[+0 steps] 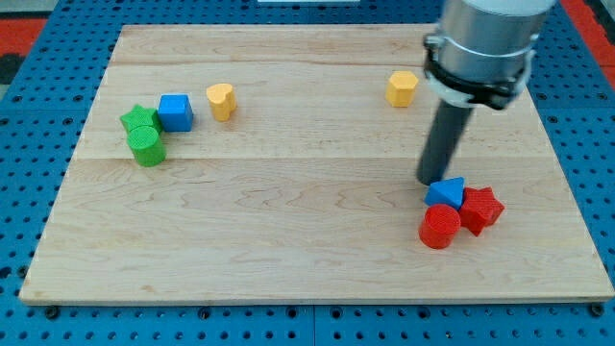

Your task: Keep the hexagon at the top center of the board

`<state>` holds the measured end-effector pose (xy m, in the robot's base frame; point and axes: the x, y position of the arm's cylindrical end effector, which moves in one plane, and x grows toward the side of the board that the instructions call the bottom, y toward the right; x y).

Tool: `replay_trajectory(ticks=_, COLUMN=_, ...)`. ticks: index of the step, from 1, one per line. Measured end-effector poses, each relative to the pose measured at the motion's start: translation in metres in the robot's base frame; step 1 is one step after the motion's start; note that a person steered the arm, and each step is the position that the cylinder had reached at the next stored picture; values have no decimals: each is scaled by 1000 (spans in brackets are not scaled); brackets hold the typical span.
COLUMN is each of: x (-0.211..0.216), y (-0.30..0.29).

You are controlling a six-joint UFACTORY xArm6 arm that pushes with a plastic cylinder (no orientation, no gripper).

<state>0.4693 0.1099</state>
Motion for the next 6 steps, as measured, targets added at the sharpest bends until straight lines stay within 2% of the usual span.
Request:
replay_trajectory(ticks=1, x=-60, y=42)
replay_trajectory(ticks=2, x=-131, y=52)
replay_trajectory(ticks=3, x=-190, y=-10)
replay_trajectory(ticks=4, x=-142, y=-47)
replay_trajectory(ticks=6, x=-257, y=-41)
